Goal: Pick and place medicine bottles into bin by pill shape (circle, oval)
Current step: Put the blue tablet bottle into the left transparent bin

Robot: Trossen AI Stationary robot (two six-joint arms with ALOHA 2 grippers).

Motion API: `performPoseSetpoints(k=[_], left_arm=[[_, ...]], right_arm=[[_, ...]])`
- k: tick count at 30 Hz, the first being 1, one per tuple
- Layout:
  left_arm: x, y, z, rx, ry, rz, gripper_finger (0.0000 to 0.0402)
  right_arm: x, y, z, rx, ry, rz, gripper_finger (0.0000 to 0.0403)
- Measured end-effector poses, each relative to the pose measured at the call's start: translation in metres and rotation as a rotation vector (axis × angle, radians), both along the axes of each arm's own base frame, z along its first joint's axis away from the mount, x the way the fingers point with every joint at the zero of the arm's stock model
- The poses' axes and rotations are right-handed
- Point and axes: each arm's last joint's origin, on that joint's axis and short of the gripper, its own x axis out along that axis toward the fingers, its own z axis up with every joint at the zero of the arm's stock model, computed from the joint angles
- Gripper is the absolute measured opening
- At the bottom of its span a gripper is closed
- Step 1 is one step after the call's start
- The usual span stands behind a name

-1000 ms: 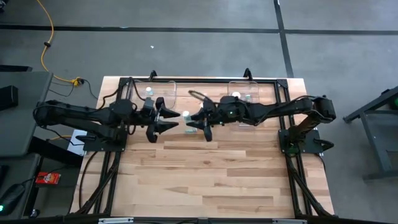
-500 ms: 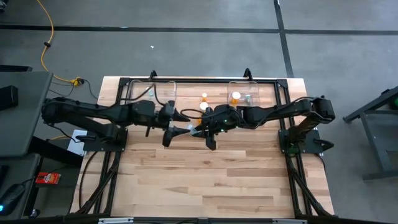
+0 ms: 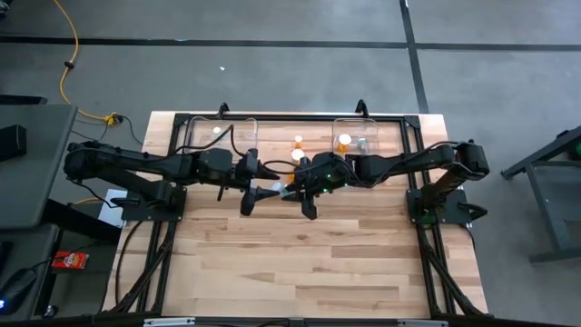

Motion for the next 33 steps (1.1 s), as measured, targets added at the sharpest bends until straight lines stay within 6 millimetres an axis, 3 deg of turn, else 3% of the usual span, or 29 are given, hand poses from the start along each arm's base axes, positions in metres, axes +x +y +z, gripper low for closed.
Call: performPoseSetpoints(k=[8, 21, 27, 33], left_arm=[[0.0, 0.0, 0.0001, 0.024, 0.0, -0.008, 0.0192], [0.0002, -0.0037, 0.0002, 0.029, 0.001, -0.034, 0.0106], [0.0001, -0.0037, 0.0002, 0.029, 0.001, -0.034, 0.0095], [-0.0062, -0.0019, 0.0032, 0.075, 0.018, -0.011, 0.0096]], right_arm=[[0.0001, 0.0, 0.0002, -0.001, -0.002, 0.0, 0.0079], [0.0, 0.0, -0.0001, 0.0, -0.001, -0.001, 0.0079], [0.0001, 0.0, -0.0001, -0.007, -0.005, 0.003, 0.008], [0.0004, 0.0007, 0.0058, -0.025, -0.024, -0.009, 0.0126]])
